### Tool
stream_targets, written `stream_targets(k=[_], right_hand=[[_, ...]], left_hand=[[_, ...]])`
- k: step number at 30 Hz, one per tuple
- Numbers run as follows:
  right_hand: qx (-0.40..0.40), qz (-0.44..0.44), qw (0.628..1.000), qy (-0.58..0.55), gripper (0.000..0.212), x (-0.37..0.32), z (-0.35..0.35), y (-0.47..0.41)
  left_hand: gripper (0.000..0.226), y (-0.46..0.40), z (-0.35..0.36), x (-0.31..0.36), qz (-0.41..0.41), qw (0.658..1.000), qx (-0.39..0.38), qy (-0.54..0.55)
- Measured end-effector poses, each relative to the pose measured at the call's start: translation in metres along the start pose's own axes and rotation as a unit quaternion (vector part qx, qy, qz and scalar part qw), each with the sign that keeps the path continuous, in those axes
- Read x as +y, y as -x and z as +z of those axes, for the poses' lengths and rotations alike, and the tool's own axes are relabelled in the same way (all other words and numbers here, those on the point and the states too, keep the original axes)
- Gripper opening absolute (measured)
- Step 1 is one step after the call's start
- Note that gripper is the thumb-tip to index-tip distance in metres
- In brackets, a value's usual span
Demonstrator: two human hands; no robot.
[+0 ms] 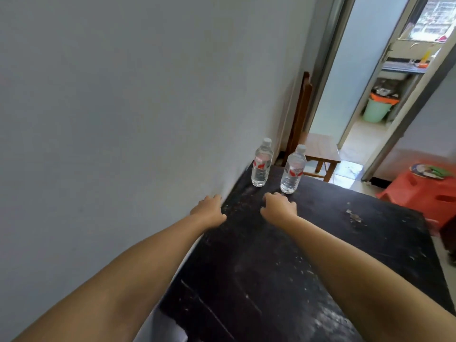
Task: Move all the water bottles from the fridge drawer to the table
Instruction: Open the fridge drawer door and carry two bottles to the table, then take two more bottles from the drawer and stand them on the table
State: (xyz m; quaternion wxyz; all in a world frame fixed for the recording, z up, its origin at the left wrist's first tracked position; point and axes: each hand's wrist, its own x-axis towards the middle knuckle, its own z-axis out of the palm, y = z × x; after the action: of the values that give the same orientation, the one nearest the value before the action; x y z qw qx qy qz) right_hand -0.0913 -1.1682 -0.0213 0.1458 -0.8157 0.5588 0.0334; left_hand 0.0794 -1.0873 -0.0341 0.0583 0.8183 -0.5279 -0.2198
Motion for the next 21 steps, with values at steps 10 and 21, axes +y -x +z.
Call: stream_targets(k=[10, 21], right_hand=[[-0.051, -0.206, 0.973, 0.095, 0.035, -0.103, 0.034, 0.077], [-0.105, -0.488, 0.849, 0.174, 0.036, -0.181, 0.088, 0.176]], left_hand=[[0.061, 0.148, 0.021, -0.080, -0.103, 0.993, 0.037, 0.047], [0.057, 0.320, 0.056, -0.105, -0.360, 0.911, 0.146, 0.137]])
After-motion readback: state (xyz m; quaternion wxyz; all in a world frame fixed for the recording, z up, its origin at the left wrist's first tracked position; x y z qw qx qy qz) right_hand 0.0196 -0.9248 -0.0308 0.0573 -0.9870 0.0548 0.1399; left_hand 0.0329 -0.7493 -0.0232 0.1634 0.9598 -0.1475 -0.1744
